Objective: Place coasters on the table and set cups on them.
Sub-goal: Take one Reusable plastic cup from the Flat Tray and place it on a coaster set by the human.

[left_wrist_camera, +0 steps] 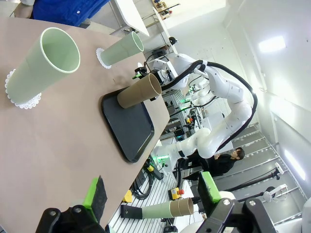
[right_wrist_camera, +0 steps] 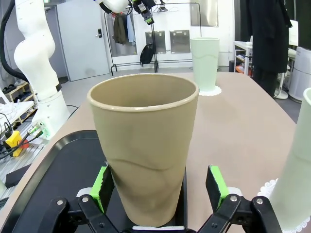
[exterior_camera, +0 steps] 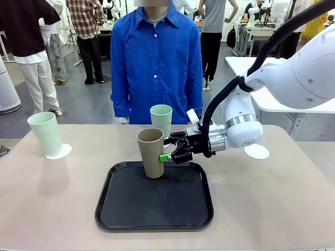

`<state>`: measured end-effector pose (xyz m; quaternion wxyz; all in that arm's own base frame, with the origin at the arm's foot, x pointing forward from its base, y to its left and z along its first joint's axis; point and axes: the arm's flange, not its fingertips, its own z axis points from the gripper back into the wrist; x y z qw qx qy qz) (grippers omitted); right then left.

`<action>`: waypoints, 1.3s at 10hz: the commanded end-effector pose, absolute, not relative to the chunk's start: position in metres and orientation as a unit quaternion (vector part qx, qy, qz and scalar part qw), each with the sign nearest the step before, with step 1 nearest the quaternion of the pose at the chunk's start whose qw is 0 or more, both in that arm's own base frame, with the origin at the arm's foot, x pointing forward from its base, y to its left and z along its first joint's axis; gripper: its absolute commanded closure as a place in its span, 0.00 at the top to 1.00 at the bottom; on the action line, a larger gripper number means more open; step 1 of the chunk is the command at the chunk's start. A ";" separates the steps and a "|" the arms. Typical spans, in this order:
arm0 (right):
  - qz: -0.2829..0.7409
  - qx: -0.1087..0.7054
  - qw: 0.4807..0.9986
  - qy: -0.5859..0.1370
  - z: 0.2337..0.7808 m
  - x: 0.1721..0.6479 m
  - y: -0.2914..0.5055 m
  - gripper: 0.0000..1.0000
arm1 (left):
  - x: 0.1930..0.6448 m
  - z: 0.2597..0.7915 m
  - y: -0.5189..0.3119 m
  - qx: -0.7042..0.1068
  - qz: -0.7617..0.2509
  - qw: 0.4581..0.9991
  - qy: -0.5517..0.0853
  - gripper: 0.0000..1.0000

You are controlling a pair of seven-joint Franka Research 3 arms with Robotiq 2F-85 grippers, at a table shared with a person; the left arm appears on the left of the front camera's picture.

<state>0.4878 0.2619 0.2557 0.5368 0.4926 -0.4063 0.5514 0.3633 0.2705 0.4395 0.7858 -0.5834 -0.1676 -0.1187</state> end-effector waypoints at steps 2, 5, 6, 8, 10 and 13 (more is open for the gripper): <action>0.548 0.492 0.531 -0.419 0.248 0.497 0.276 1.00 | 0.362 0.442 0.274 -0.586 -0.123 0.783 -0.168 1.00; 0.547 0.498 0.531 -0.414 0.246 0.499 0.278 1.00 | 0.362 0.442 0.274 -0.586 -0.123 0.783 -0.168 1.00; 0.545 0.499 0.531 -0.414 0.245 0.499 0.277 1.00 | 0.362 0.442 0.274 -0.586 -0.123 0.783 -0.168 1.00; 0.546 0.501 0.530 -0.413 0.246 0.498 0.278 1.00 | 0.362 0.442 0.274 -0.586 -0.123 0.783 -0.168 1.00; 0.547 0.503 0.527 -0.411 0.245 0.498 0.279 1.00 | 0.362 0.442 0.274 -0.586 -0.123 0.783 -0.168 1.00; 0.557 0.538 0.494 -0.396 0.247 0.491 0.286 1.00 | 0.362 0.442 0.274 -0.586 -0.123 0.783 -0.168 1.00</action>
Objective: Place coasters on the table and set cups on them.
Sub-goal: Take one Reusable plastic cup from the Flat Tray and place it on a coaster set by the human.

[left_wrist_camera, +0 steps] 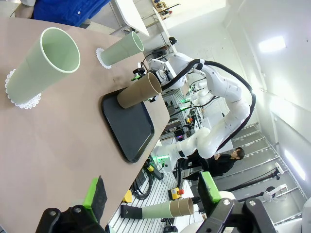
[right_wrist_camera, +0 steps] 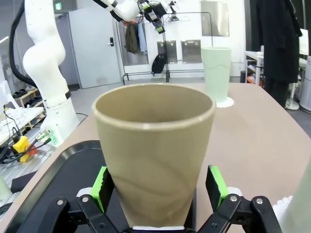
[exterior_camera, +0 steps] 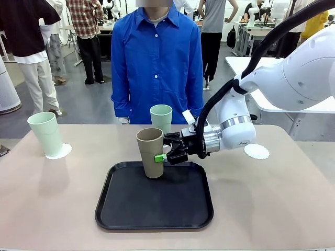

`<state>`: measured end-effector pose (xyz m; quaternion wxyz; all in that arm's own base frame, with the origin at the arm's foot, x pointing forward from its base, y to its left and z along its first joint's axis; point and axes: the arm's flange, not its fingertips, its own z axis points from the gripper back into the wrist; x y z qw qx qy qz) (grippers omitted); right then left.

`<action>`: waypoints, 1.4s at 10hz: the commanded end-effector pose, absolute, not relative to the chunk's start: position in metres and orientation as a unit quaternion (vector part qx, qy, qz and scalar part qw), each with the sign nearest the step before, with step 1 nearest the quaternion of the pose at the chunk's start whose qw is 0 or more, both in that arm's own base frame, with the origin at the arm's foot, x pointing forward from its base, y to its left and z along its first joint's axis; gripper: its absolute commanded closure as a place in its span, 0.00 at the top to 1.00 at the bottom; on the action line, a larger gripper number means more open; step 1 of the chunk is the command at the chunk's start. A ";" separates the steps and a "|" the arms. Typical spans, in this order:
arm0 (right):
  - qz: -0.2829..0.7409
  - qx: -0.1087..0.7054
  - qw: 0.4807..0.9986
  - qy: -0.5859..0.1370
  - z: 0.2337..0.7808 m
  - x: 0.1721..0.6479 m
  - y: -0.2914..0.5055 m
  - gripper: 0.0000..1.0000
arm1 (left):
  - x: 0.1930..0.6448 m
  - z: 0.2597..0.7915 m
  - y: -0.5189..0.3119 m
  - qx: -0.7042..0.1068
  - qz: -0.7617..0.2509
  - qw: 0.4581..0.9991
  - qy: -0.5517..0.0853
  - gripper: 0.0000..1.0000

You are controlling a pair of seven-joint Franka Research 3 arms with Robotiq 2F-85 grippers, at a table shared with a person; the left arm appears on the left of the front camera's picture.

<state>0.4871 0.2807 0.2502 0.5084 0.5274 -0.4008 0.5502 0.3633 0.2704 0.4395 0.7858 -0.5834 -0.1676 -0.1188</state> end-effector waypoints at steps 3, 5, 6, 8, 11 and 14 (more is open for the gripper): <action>0.555 0.539 0.495 -0.395 0.247 0.492 0.291 1.00 | 0.362 0.442 0.274 -0.586 -0.123 0.783 -0.168 1.00; 0.555 0.536 0.499 -0.395 0.246 0.494 0.297 1.00 | 0.362 0.442 0.274 -0.586 -0.123 0.783 -0.168 1.00; 0.555 0.535 0.500 -0.394 0.245 0.495 0.299 1.00 | 0.362 0.442 0.274 -0.586 -0.123 0.783 -0.168 1.00; 0.555 0.535 0.506 -0.387 0.239 0.497 0.305 1.00 | 0.362 0.442 0.274 -0.586 -0.123 0.783 -0.168 1.00; 0.552 0.542 0.515 -0.369 0.224 0.499 0.311 1.00 | 0.362 0.442 0.274 -0.586 -0.123 0.783 -0.168 1.00; 0.555 0.547 0.513 -0.359 0.221 0.497 0.316 1.00 | 0.362 0.442 0.274 -0.586 -0.123 0.783 -0.168 1.00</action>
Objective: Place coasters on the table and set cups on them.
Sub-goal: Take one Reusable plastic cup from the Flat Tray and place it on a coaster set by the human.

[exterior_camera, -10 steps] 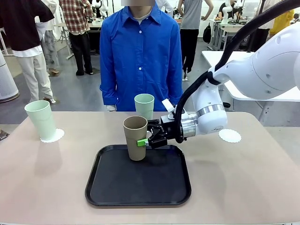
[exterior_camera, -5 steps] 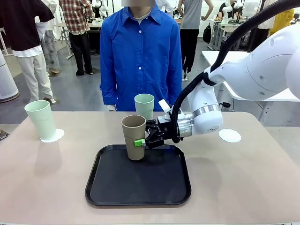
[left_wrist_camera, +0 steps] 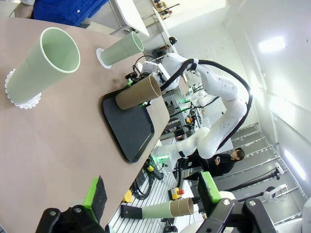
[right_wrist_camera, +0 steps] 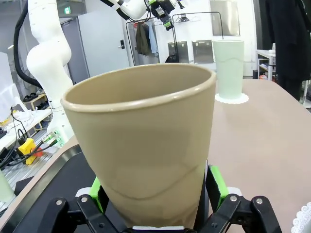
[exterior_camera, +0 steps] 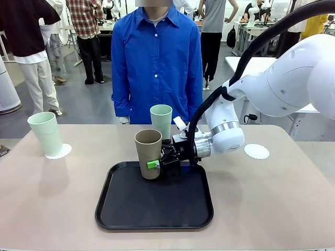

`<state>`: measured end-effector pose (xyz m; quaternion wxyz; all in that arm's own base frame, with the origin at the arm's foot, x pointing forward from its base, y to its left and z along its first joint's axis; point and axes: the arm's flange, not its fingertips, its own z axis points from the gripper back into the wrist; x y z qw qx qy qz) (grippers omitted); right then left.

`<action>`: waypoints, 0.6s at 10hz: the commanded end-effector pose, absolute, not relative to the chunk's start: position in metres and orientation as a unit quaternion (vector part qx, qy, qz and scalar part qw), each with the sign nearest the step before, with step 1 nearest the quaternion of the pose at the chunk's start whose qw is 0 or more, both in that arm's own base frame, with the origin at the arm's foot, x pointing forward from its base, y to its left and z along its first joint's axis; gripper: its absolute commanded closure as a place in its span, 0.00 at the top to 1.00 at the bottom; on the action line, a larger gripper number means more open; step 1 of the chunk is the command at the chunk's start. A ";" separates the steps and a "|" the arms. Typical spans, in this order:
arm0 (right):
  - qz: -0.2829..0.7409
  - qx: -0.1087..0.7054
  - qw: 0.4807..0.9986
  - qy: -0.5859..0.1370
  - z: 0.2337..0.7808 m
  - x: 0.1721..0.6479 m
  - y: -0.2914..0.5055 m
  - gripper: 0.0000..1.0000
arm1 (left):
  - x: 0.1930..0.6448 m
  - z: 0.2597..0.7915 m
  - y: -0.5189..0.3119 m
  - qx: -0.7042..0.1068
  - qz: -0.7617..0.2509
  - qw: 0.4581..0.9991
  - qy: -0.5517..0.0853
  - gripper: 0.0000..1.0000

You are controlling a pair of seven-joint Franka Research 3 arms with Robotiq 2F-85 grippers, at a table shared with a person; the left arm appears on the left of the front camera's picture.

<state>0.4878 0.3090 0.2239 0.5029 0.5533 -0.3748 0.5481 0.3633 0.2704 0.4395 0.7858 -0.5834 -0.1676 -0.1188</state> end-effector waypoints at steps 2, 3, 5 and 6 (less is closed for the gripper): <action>0.571 0.557 0.484 -0.360 0.225 0.494 0.314 0.40 | 0.362 0.442 0.274 -0.586 -0.123 0.783 -0.168 1.00; 0.566 0.554 0.485 -0.369 0.229 0.493 0.312 0.40 | 0.362 0.442 0.274 -0.586 -0.123 0.783 -0.168 1.00; 0.566 0.555 0.477 -0.380 0.244 0.487 0.304 0.38 | 0.362 0.442 0.274 -0.586 -0.123 0.783 -0.168 1.00; 0.566 0.560 0.466 -0.385 0.263 0.477 0.298 0.38 | 0.362 0.442 0.274 -0.586 -0.123 0.783 -0.168 1.00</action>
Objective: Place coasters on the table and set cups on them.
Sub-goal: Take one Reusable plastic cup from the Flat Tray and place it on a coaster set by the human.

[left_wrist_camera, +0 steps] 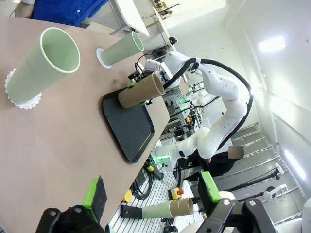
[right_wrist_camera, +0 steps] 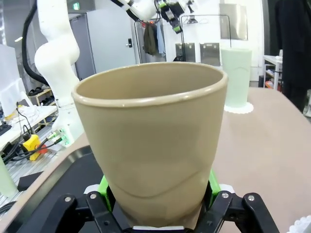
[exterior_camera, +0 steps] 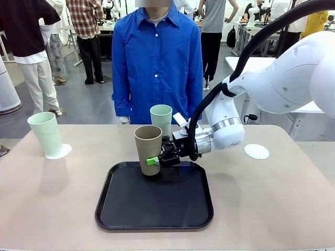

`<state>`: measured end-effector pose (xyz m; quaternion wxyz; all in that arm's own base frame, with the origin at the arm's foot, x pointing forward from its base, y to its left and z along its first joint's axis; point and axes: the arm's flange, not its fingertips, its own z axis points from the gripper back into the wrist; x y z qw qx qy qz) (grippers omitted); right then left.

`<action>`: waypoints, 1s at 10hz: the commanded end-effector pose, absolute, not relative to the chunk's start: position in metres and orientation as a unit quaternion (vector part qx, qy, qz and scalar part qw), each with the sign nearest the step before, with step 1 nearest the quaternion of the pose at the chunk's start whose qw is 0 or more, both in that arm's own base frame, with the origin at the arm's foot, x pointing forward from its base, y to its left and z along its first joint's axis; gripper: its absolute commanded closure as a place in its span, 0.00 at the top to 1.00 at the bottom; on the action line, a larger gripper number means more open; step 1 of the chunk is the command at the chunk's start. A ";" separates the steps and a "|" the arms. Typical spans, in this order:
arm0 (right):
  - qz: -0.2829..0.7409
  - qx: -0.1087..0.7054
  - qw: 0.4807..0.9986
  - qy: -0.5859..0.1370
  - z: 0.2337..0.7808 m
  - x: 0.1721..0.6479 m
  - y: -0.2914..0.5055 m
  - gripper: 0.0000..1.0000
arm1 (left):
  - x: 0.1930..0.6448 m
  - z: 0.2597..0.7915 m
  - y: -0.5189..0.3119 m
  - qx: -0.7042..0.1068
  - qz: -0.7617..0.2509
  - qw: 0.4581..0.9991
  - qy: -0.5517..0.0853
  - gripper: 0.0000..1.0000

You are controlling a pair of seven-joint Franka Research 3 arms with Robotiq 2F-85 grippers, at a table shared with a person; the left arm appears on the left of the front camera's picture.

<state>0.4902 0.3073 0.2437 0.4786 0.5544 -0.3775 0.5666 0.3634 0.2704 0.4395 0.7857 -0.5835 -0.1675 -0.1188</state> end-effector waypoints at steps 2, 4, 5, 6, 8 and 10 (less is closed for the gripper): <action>0.564 0.554 0.455 -0.410 0.336 0.449 0.257 0.38 | 0.362 0.442 0.274 -0.586 -0.123 0.783 -0.168 1.00; 0.548 0.535 0.466 -0.444 0.393 0.439 0.201 0.38 | 0.362 0.442 0.274 -0.586 -0.123 0.783 -0.168 1.00; 0.530 0.532 0.480 -0.454 0.406 0.439 0.176 0.38 | 0.362 0.442 0.274 -0.586 -0.123 0.783 -0.168 1.00; 0.517 0.531 0.496 -0.452 0.409 0.439 0.153 0.38 | 0.362 0.442 0.274 -0.586 -0.123 0.783 -0.168 1.00; 0.533 0.524 0.477 -0.462 0.418 0.442 0.165 0.38 | 0.362 0.442 0.274 -0.586 -0.123 0.783 -0.168 1.00; 0.521 0.517 0.501 -0.458 0.418 0.441 0.137 0.83 | 0.362 0.442 0.274 -0.586 -0.123 0.783 -0.168 1.00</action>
